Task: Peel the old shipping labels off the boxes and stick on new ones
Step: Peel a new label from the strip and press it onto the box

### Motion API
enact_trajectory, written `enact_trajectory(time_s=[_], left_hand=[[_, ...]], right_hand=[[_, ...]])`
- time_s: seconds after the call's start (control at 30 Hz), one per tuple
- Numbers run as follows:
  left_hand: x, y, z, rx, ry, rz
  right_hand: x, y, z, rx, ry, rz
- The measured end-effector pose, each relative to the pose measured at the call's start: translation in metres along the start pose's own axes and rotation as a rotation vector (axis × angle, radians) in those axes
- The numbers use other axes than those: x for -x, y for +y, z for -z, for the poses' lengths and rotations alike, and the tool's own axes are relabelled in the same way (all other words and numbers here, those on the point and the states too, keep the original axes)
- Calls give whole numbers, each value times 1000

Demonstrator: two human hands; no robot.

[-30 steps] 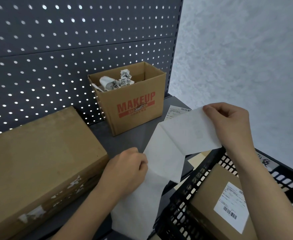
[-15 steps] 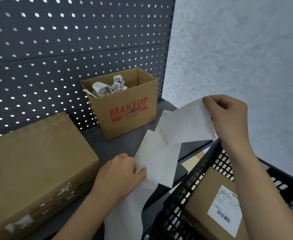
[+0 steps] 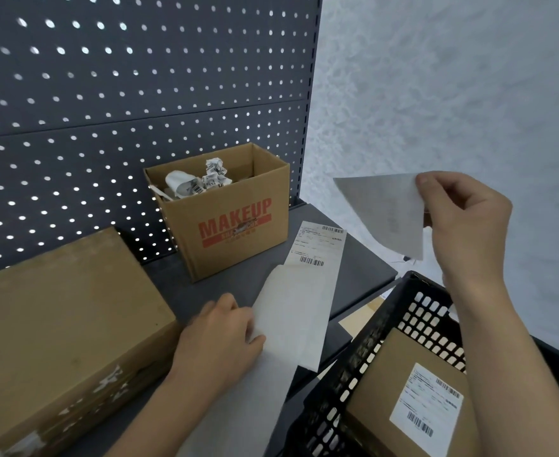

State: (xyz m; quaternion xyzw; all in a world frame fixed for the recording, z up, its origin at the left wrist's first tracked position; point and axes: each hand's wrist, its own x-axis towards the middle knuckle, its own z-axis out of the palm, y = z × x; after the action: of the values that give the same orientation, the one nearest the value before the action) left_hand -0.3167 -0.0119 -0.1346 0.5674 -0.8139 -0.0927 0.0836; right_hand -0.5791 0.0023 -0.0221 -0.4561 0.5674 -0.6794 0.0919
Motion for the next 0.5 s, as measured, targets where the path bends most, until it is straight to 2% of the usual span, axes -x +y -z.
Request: enact_trajectory(time_s=[0.13,0.23,0.37,0.43,0.5], left_hand=[[-3,0,1,205,66,-31],[-6,13,15,639,79,-20],[-13,31,40,1443,-80,188],[-17,33,47,1611,-121,253],[-17,32,52,1670,-151,275]], right_hand=[[15,-6,-10,-1,-101,70],[30,-7,-20,-14,-188,108],[56,-2,-33,33,-376,233],[69,4,-35,100,-472,391],[82,11,-36,155,-540,549]])
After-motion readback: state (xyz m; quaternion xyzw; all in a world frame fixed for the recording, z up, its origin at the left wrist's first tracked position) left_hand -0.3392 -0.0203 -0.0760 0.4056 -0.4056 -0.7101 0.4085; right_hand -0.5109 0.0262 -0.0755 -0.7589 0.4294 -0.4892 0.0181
